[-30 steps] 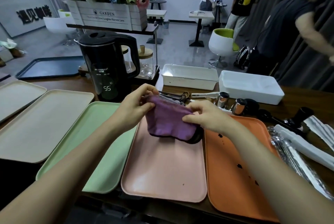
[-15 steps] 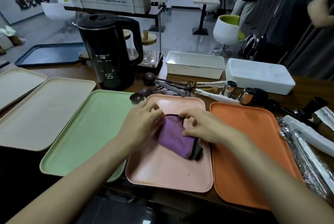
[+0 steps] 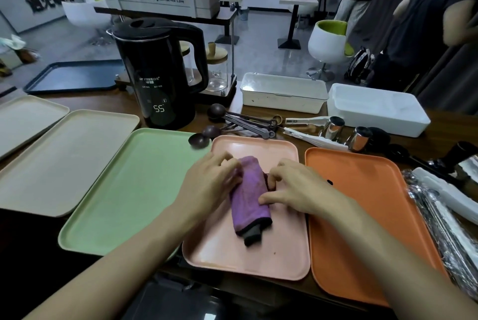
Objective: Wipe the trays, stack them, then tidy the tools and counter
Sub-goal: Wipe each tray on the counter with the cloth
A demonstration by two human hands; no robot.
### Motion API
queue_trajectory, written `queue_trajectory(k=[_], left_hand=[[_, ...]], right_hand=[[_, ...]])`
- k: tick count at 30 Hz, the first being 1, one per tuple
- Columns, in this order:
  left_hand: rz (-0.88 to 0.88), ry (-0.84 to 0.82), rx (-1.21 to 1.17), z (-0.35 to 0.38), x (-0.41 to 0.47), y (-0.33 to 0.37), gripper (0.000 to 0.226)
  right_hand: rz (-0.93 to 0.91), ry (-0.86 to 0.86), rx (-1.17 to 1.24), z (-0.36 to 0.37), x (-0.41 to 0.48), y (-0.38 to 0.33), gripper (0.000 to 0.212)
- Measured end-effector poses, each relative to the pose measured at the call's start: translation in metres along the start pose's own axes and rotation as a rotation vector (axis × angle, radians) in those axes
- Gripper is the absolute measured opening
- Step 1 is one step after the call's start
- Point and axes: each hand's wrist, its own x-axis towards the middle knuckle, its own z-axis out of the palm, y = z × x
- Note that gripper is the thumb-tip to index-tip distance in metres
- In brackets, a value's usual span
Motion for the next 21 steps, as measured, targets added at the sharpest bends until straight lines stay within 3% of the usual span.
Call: queue_trajectory(k=[2,6,10,12,15,18,21], left_hand=[[-0.016,-0.121,-0.119,-0.004,-0.01,0.0,0.038],[-0.043,-0.394,-0.111,-0.007,-0.018,-0.009,0.105],[-0.041,-0.447,0.02,0.0,-0.019,-0.007,0.124],[-0.066,-0.413,0.008,0.003,-0.018,-0.005,0.116],[-0.037,-0.349,-0.044,0.004,-0.01,0.003,0.083],[0.016,-0.285,-0.137,0.001,-0.001,0.012,0.054],[-0.095,-0.234,-0.458,-0.002,0.012,0.033,0.03]], right_hand=[[-0.079,0.092,0.1,-0.001,-0.003,-0.002,0.05],[-0.186,-0.062,0.029,0.009,-0.002,0.0,0.101],[-0.164,-0.093,-0.033,0.021,0.0,0.003,0.102],[-0.157,-0.081,-0.022,0.022,0.0,-0.001,0.084],[-0.141,-0.008,0.02,0.023,-0.002,-0.008,0.043],[-0.102,0.111,0.164,0.018,-0.011,-0.006,0.033],[-0.089,0.284,0.493,0.003,-0.03,0.002,0.034]])
